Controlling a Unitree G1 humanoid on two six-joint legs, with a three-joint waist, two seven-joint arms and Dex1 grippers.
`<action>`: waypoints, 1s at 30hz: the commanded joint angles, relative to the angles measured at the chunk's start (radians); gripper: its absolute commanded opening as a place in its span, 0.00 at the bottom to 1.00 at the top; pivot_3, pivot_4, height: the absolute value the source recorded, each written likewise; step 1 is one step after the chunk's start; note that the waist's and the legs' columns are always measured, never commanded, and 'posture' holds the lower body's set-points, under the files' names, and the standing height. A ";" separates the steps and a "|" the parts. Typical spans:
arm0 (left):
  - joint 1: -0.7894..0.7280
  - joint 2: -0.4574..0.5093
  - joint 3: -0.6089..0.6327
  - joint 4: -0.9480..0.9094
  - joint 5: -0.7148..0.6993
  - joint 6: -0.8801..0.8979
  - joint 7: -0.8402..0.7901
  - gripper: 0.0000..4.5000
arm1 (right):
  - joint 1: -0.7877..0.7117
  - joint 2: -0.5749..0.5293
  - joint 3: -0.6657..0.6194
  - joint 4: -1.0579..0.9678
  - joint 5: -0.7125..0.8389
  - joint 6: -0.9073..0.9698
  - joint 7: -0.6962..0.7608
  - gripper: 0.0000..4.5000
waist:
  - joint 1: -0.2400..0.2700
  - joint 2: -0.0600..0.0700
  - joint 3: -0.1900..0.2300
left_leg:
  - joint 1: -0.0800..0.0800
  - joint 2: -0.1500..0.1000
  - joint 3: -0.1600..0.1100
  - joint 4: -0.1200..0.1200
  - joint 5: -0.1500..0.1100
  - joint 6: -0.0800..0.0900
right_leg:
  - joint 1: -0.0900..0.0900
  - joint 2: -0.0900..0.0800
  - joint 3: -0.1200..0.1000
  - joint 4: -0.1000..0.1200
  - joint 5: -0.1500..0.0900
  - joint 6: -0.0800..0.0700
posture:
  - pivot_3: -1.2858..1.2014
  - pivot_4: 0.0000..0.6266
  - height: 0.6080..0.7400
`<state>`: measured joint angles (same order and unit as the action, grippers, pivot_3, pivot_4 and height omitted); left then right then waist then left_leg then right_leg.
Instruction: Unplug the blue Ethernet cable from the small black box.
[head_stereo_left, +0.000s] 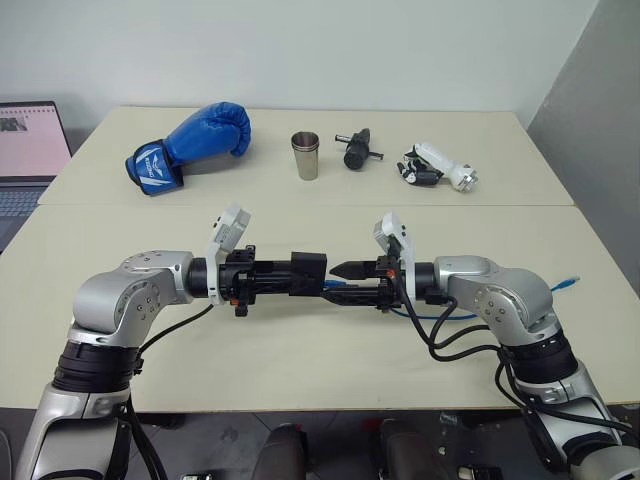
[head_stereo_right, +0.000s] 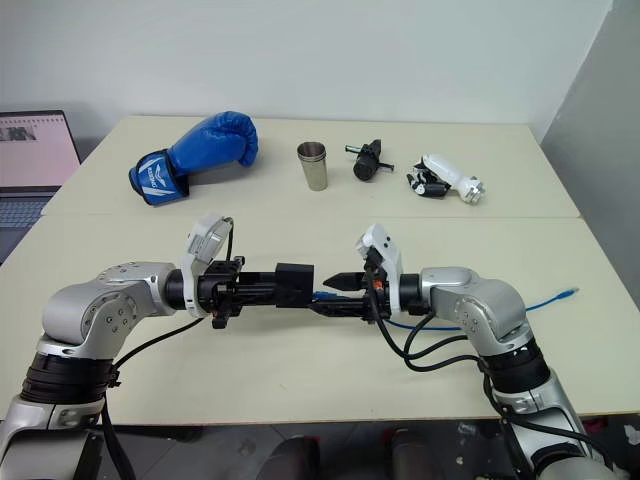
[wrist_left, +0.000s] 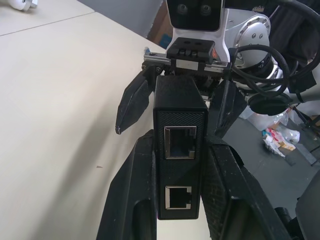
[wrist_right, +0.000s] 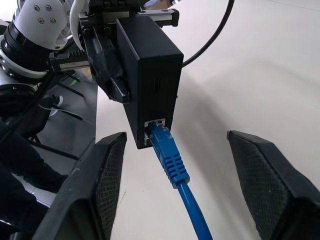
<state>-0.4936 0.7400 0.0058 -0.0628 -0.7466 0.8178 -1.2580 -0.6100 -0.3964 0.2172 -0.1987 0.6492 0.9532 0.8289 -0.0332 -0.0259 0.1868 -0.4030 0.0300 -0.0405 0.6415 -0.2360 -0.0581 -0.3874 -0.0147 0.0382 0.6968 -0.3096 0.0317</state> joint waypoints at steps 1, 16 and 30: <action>-0.021 0.002 0.012 -0.004 -0.006 -0.012 -0.019 0.18 | -0.016 0.000 -0.016 -0.020 0.019 -0.001 0.020 0.50 | 0.000 0.000 0.000 | 0.000 0.000 0.000 0.000 0.000 0.000 | 0.000 0.000 0.000 0.000 0.000 0.000 | 0.52 0.24 1.00; -0.026 0.013 -0.007 0.007 0.018 -0.020 -0.062 0.18 | -0.032 -0.016 -0.049 -0.024 0.111 0.077 0.076 0.01 | 0.000 0.000 0.000 | 0.000 0.000 0.000 0.000 0.000 0.000 | 0.000 0.000 0.000 0.000 0.000 0.000 | 0.52 0.24 1.00; -0.001 0.068 0.002 0.017 0.058 -0.057 -0.106 0.18 | -0.012 -0.111 -0.064 0.012 0.106 0.115 0.140 0.01 | 0.000 0.000 0.000 | -0.001 0.000 0.000 0.000 0.000 0.000 | 0.000 0.000 0.000 0.000 0.000 0.000 | 0.52 0.24 1.00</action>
<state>-0.5035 0.7509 -0.0253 -0.0532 -0.7218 0.7899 -1.3540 -0.6276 -0.4498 0.1955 -0.1900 0.7506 1.0653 0.9405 -0.0332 -0.0259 0.1869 -0.4036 0.0299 -0.0401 0.6412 -0.2360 -0.0581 -0.3877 -0.0146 0.0382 0.6962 -0.3096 0.0317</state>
